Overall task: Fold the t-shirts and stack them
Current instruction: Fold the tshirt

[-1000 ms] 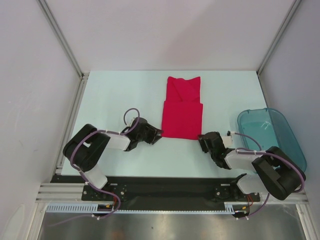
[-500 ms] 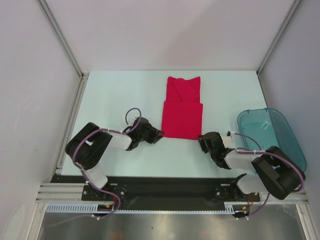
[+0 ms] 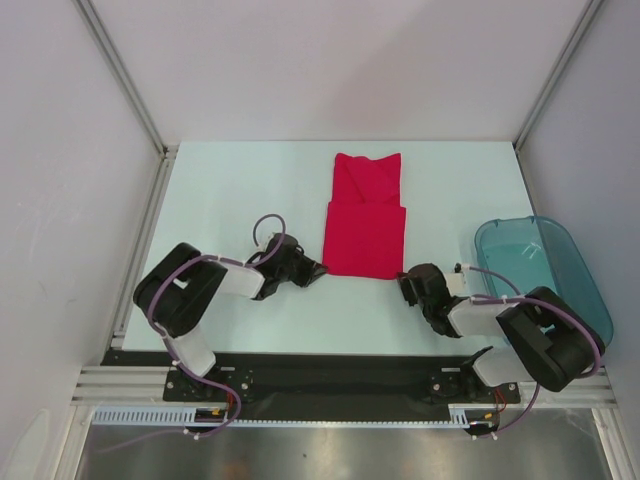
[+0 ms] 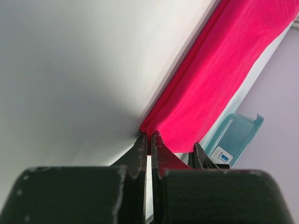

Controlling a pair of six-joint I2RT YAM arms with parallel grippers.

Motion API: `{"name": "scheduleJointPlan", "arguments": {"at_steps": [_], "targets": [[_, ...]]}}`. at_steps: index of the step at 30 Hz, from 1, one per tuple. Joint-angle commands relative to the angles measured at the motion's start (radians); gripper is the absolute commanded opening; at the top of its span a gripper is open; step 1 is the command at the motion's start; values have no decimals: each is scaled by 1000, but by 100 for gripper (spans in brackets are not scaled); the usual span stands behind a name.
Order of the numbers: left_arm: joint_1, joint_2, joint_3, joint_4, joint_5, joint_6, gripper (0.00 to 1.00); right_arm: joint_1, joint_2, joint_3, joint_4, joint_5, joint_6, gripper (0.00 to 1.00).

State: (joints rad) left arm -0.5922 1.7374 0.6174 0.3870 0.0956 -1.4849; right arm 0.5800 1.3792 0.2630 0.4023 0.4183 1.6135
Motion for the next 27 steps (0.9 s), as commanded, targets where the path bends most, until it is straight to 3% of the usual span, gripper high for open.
{"name": "scheduleJointPlan", "arguments": {"at_steps": [1, 7, 14, 21, 27], "targets": [[3, 47, -27, -146, -43, 86, 0, -3, -5, -28, -62, -16, -67, 0], [-8, -59, -110, -139, -56, 84, 0, 3, -115, -57, -143, -81, -158, 0], [-110, -174, -225, -126, -68, 23, 0, 69, -409, -123, -364, -105, -205, 0], [-279, -358, -361, -148, -124, -124, 0, 156, -764, -140, -736, -104, -208, 0], [-418, -605, -369, -333, -263, -186, 0, 316, -1063, -120, -1040, -15, -124, 0]]}}
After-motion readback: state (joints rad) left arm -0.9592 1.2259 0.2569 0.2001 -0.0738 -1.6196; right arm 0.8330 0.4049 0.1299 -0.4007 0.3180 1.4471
